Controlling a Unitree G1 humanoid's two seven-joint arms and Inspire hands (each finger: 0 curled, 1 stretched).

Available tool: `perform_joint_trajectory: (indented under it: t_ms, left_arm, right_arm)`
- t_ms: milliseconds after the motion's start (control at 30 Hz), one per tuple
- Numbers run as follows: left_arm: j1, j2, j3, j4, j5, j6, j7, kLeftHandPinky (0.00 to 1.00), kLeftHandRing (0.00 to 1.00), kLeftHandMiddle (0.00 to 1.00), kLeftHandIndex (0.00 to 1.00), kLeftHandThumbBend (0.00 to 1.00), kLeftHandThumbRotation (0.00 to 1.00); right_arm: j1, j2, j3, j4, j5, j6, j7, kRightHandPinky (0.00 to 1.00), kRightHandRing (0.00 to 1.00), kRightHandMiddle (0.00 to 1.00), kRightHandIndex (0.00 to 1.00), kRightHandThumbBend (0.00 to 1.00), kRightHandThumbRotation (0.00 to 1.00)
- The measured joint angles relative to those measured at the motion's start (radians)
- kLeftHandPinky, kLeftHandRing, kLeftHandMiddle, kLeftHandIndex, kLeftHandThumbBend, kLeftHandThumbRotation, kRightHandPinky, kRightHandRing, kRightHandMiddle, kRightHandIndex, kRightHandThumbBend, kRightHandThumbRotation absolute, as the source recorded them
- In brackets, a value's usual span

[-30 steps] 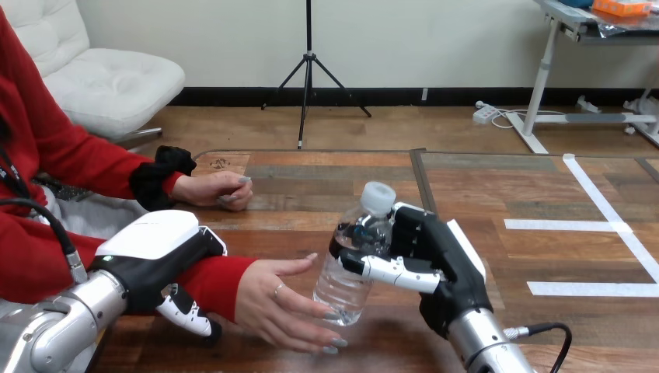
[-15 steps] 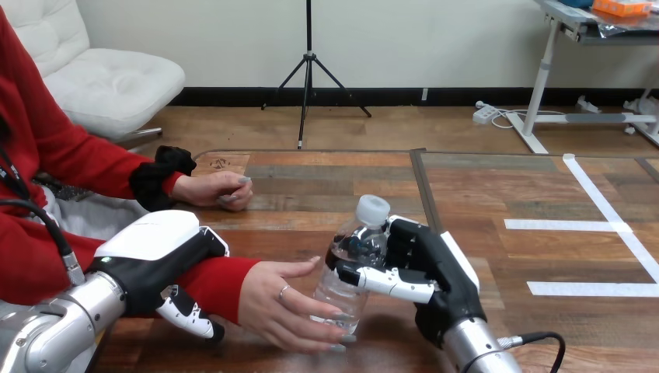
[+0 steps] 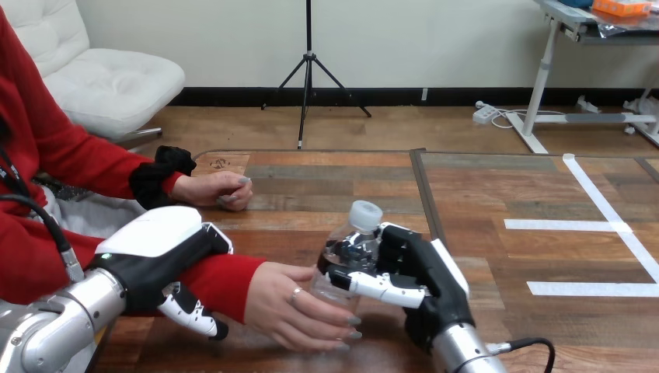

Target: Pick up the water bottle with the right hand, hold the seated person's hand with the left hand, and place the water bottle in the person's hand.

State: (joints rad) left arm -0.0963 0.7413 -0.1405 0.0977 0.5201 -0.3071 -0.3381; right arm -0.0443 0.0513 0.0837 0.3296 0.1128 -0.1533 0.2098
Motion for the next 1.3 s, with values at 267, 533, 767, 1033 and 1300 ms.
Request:
perform_joint_trajectory:
  t_ms: [267, 533, 767, 1033, 1300]
  left_arm:
    - [0.003, 0.000, 0.009, -0.032, -0.003, 0.003, -0.012, 0.27, 0.31, 0.37, 0.37, 0.91, 0.00]
    - [0.003, 0.000, 0.021, -0.058, -0.011, 0.003, -0.023, 0.28, 0.32, 0.37, 0.38, 0.91, 0.00]
    - [0.003, -0.004, 0.031, -0.068, -0.022, 0.003, -0.024, 0.27, 0.32, 0.37, 0.38, 0.92, 0.00]
    - [0.003, -0.014, 0.040, -0.068, -0.022, 0.004, -0.024, 0.27, 0.32, 0.37, 0.38, 0.90, 0.00]
    - [-0.007, -0.030, 0.041, -0.068, -0.022, 0.005, -0.024, 0.27, 0.31, 0.37, 0.38, 0.89, 0.00]
  right_arm:
    - [-0.001, 0.008, 0.020, 0.000, -0.004, -0.007, -0.003, 0.35, 0.39, 0.44, 0.44, 0.87, 0.00]
    - [-0.001, 0.009, 0.040, -0.004, -0.015, -0.007, -0.028, 0.36, 0.40, 0.44, 0.44, 0.86, 0.00]
    - [-0.001, 0.010, 0.061, -0.027, -0.026, -0.007, -0.062, 0.36, 0.40, 0.45, 0.44, 0.87, 0.00]
    - [-0.002, 0.010, 0.084, -0.078, -0.052, -0.006, -0.102, 0.36, 0.40, 0.44, 0.43, 0.87, 0.00]
    - [-0.002, 0.010, 0.109, -0.138, -0.074, 0.012, -0.136, 0.36, 0.40, 0.44, 0.43, 0.88, 0.00]
